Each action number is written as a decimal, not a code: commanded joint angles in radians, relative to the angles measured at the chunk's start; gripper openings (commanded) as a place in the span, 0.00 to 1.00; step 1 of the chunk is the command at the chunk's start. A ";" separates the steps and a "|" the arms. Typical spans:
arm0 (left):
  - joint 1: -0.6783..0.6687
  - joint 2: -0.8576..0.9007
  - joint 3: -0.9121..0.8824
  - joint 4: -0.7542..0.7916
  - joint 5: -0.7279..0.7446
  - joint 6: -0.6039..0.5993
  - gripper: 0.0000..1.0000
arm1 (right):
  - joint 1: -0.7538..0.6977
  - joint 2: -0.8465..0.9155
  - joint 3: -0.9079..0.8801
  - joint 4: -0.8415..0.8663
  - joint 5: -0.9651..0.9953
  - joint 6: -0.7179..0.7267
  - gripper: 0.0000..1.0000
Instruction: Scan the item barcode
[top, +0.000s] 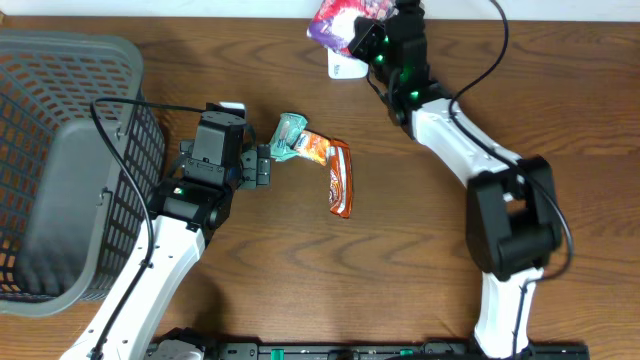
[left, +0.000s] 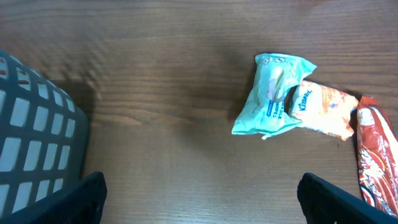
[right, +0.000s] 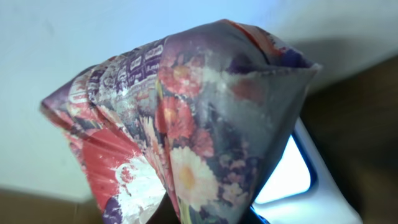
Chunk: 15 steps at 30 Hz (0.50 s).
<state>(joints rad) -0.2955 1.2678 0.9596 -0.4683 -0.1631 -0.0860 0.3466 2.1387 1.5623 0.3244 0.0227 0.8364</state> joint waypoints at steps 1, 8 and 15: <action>0.003 0.000 0.002 -0.003 -0.003 -0.010 0.98 | -0.029 0.079 0.018 0.094 0.053 0.047 0.01; 0.003 0.000 0.002 -0.003 -0.003 -0.010 0.98 | -0.137 0.085 0.130 -0.049 -0.119 -0.042 0.01; 0.003 0.000 0.002 -0.003 -0.003 -0.010 0.98 | -0.333 -0.069 0.172 -0.368 -0.121 -0.041 0.01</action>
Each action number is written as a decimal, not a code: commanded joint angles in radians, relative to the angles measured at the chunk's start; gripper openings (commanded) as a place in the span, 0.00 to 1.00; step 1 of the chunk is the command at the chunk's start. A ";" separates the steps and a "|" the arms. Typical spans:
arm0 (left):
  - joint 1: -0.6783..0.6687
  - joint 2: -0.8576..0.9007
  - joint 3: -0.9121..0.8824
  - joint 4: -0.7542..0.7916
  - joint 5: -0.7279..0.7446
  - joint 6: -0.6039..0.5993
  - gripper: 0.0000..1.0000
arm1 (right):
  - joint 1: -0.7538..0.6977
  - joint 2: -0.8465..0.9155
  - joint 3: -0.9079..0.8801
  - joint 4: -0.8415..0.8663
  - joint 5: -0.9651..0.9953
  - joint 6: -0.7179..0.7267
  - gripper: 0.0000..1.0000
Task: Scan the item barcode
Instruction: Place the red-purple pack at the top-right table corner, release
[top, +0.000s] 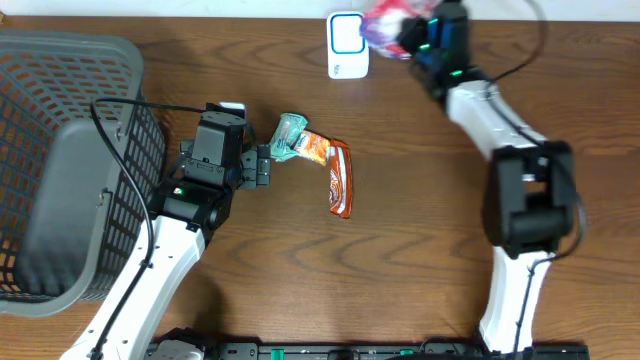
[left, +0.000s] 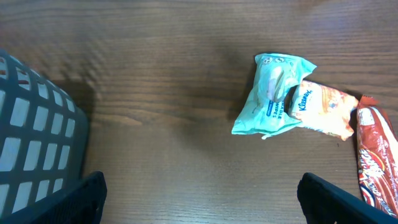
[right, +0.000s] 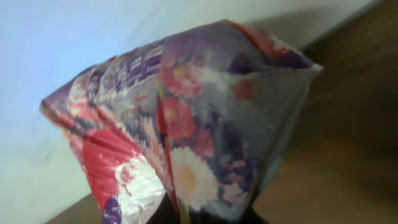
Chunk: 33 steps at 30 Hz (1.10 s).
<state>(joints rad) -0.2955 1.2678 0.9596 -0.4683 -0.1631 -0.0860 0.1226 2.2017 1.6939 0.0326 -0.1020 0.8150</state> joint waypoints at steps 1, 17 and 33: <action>0.003 0.000 0.002 -0.003 -0.003 -0.010 0.98 | -0.142 -0.153 0.040 -0.125 0.019 -0.015 0.01; 0.003 0.000 0.002 -0.003 -0.003 -0.010 0.98 | -0.478 -0.060 0.007 -0.375 -0.154 0.245 0.61; 0.003 0.000 0.002 -0.003 -0.003 -0.010 0.97 | -0.331 -0.272 0.008 -0.517 -0.871 -0.480 0.99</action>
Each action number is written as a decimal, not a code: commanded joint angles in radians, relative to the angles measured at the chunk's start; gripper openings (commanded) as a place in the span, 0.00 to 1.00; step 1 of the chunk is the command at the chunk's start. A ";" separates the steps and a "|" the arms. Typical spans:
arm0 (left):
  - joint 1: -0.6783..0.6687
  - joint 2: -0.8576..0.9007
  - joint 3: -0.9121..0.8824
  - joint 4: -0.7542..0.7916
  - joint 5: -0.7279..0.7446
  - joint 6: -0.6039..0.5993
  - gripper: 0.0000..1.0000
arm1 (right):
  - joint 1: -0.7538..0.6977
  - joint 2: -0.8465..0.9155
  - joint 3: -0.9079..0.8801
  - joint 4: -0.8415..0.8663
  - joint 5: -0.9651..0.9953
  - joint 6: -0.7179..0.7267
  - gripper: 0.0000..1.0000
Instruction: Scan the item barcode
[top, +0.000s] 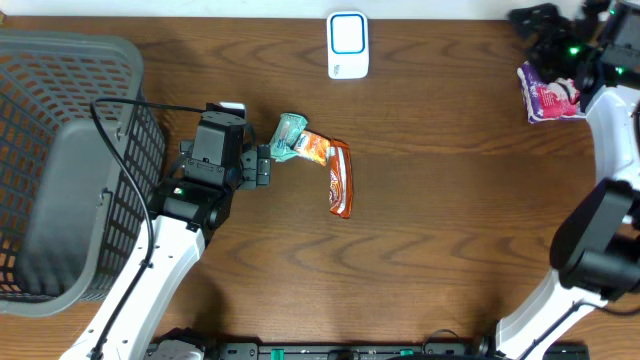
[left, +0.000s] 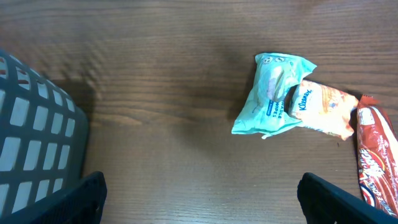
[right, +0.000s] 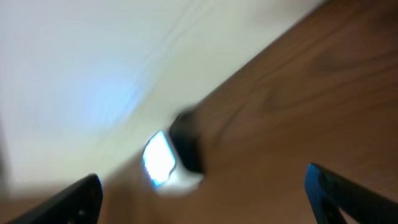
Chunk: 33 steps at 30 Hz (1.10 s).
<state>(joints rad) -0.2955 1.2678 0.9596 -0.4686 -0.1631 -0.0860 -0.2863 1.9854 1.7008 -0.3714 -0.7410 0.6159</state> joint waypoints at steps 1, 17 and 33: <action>0.003 0.000 0.002 -0.002 -0.003 -0.010 0.98 | 0.104 -0.058 0.002 -0.200 -0.228 -0.347 0.99; 0.003 0.000 0.002 -0.002 -0.003 -0.009 0.98 | 0.630 0.102 -0.003 -0.743 0.436 -0.478 0.70; 0.003 0.000 0.002 -0.002 -0.003 -0.010 0.98 | 0.877 0.109 -0.010 -0.697 0.752 -0.170 0.46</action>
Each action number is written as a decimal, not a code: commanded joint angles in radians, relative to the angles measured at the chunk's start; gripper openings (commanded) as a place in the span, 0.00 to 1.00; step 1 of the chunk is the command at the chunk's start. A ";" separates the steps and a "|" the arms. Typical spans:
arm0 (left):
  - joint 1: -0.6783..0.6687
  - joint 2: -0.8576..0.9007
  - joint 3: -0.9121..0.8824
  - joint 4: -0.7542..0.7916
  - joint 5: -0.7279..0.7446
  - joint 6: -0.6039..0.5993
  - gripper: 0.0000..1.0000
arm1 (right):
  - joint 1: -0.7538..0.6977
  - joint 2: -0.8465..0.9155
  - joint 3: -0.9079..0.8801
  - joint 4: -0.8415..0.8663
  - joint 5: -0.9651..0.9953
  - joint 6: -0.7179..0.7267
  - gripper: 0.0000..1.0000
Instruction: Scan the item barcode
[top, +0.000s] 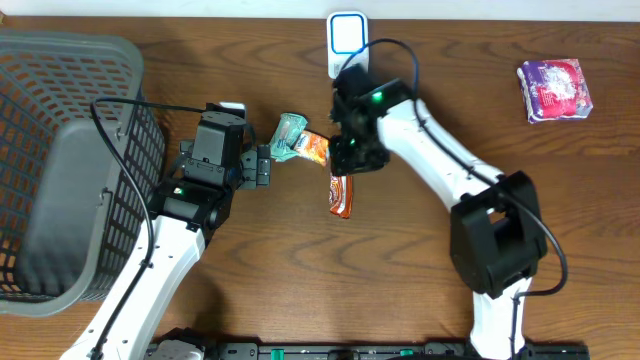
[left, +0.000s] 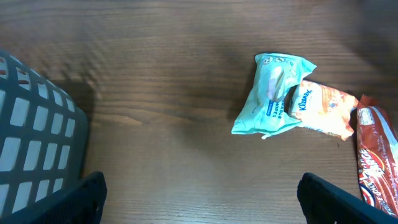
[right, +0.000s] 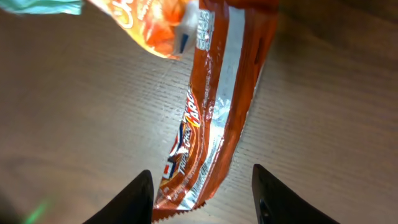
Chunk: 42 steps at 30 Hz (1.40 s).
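A red-brown snack bar (right: 217, 112) lies flat on the wooden table, touching an orange tissue packet (right: 155, 25) and a teal wipes packet (left: 270, 96). My right gripper (right: 202, 199) hangs open just over the bar's near end, one finger on each side of it. In the overhead view it (top: 345, 160) covers the bar's (top: 341, 195) top. The white scanner (top: 347, 45) with a blue face stands at the back edge. My left gripper (left: 199, 205) is open and empty, left of the pile (top: 262, 165).
A grey mesh basket (top: 60, 170) fills the left side, with its corner (left: 31, 124) close to my left gripper. A floral purple packet (top: 555, 88) lies at the far right of the table.
My right gripper was open at the far right by the floral packet. Now it is at the table's middle, open over the red-brown bar. The left arm and the pile are unchanged.
My right gripper held the floral packet over the scanner, then just to the scanner's right. Later the packet lay at the far right with the gripper open beside it. Now that gripper is over the snack bar. The left arm stayed still throughout.
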<state>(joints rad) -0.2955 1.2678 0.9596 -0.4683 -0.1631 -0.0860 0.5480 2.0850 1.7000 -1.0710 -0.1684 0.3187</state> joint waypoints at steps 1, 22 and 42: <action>0.003 0.000 0.002 -0.003 -0.003 -0.010 0.98 | 0.062 0.010 -0.014 0.005 0.230 0.153 0.46; 0.003 0.000 0.002 -0.003 -0.003 -0.010 0.98 | 0.158 0.010 -0.309 0.305 0.451 0.219 0.21; 0.003 0.000 0.002 -0.003 -0.003 -0.010 0.98 | -0.370 -0.027 -0.291 0.107 -0.916 -0.312 0.12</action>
<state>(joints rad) -0.2955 1.2678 0.9596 -0.4686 -0.1631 -0.0860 0.2413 2.0781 1.4979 -0.9600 -0.7883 0.0967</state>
